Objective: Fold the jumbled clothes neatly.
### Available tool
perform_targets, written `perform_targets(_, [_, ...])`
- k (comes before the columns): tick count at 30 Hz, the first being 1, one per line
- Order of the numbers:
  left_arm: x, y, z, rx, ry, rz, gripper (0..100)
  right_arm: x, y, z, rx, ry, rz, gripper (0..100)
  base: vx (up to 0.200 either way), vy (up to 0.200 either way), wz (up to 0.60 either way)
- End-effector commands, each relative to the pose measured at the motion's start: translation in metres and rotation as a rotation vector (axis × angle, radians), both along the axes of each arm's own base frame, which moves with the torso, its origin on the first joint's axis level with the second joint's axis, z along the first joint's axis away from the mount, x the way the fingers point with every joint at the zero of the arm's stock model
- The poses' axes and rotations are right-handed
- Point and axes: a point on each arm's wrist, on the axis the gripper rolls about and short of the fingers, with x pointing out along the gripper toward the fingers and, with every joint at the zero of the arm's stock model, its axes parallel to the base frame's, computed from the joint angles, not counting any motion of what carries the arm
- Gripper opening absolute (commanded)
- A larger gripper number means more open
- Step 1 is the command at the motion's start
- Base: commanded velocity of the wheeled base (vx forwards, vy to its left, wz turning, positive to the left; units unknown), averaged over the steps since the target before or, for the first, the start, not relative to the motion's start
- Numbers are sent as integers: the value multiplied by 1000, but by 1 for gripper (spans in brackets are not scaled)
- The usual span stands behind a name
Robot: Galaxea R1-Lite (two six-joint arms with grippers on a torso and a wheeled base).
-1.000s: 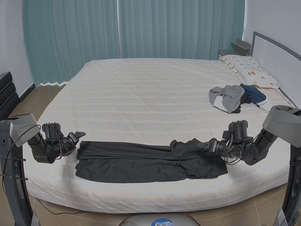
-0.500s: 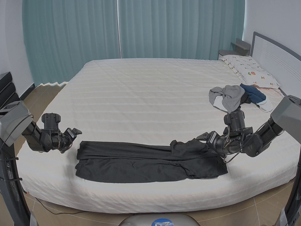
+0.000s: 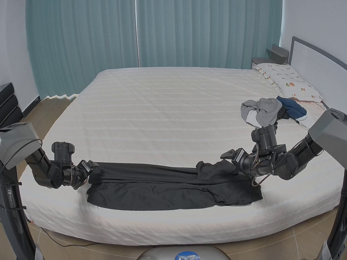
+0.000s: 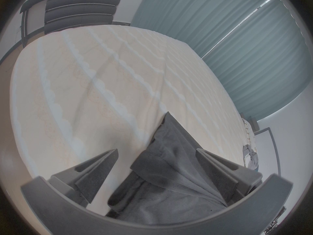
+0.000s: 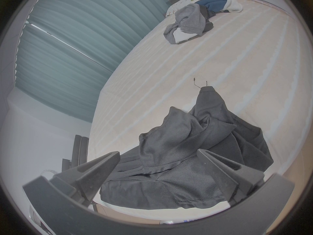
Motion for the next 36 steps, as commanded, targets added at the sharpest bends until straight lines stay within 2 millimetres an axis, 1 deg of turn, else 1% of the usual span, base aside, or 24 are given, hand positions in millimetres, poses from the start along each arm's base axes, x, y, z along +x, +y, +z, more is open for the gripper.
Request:
perform_targets(1, [0, -6, 0, -12, -9, -4, 100, 1, 1, -5, 4, 13, -6, 100, 0, 0, 0])
perform_targets(2, [3, -8, 1, -17, -28, -2, 100, 1, 1, -5, 4, 13, -6, 100, 0, 0, 0])
perform_targets(5, [8, -14, -8, -17, -24, -14, 100, 2, 0, -5, 5, 12, -9, 100, 0, 0, 0])
perform_targets(7, [9, -16, -10, -19, -21, -17, 100, 2, 0, -5, 7, 11, -11, 100, 0, 0, 0])
perform_targets(8, [10, -16, -11, -18, -20, -16, 0, 2, 0, -5, 8, 12, -12, 100, 0, 0, 0])
perform_targets(14, [9, -14, -12, -17, -14, -10, 0, 5, 0, -8, 5, 19, -15, 100, 0, 0, 0])
perform_targets(18, [9, -13, -9, -26, -22, 5, 0, 6, 1, -11, 2, 24, -17, 100, 0, 0, 0])
perform_targets(22, [9, -13, 1, -50, -50, 28, 0, 10, 2, -15, -5, 29, -42, 100, 0, 0, 0])
perform_targets(27, [6, -13, 14, -62, -84, 41, 0, 16, 6, -18, 43, 52, -94, 100, 0, 0, 0])
perform_targets(34, [7, -13, 18, -85, -143, 65, 0, 22, 10, -19, 42, 110, -113, 100, 0, 0, 0])
perform_targets(36, [6, -13, 18, -89, -160, 67, 0, 29, 12, -16, 77, 124, -148, 100, 0, 0, 0])
